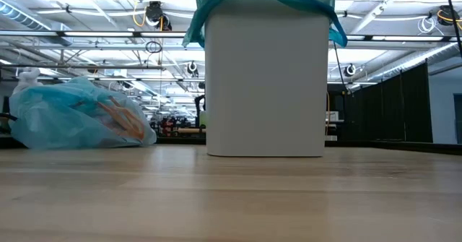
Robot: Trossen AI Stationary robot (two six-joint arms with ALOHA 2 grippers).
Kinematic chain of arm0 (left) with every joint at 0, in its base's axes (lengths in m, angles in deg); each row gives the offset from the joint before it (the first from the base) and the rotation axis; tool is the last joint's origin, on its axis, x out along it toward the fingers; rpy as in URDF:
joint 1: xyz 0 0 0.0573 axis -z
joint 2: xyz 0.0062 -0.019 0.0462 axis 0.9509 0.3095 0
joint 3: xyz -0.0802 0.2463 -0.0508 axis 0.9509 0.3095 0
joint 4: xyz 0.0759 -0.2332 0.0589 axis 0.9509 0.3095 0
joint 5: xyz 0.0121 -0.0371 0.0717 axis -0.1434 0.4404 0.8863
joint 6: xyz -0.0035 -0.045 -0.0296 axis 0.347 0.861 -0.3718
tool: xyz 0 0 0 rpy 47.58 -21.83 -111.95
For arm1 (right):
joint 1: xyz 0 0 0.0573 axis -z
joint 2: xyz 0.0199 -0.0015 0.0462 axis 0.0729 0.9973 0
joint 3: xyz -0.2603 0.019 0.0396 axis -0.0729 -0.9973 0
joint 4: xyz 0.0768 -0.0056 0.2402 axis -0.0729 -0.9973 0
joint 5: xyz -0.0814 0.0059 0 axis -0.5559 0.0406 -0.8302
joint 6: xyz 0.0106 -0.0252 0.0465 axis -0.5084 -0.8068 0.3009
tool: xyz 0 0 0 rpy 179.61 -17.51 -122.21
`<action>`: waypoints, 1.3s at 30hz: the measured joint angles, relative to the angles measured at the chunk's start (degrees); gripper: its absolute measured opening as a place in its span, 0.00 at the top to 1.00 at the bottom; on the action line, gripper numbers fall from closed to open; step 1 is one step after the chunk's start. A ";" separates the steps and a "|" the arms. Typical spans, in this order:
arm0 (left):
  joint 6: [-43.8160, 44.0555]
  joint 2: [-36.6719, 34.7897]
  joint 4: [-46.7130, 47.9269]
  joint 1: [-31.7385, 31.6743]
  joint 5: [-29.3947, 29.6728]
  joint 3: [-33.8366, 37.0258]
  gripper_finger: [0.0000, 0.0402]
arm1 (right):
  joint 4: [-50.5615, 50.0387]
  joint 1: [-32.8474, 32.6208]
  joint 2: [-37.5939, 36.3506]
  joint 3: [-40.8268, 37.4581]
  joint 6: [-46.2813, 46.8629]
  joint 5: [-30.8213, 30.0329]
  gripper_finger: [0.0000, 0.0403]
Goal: Place trash/remove bag and relplace
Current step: Insert the new blue trash bag into the white trash bin
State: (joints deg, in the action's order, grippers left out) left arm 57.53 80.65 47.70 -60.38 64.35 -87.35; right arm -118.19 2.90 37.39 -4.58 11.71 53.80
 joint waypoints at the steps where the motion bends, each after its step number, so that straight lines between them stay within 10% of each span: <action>1: -1.45 -0.16 -1.06 -0.13 -0.40 0.00 1.00 | 0.08 -0.58 1.90 0.92 -0.04 0.00 1.00; 20: -20.21 -7.06 10.15 -2.64 -0.52 -0.04 1.00 | -13.24 -4.19 40.74 34.52 -3.90 -10.47 1.00; 39: -20.19 -6.82 15.81 -2.64 -0.52 -0.04 1.00 | -17.82 -2.24 46.68 38.55 -4.02 -10.16 1.00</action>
State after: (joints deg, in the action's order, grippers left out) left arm 37.34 73.83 63.51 -63.02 63.84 -87.39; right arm -136.01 0.66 84.07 33.97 7.70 43.64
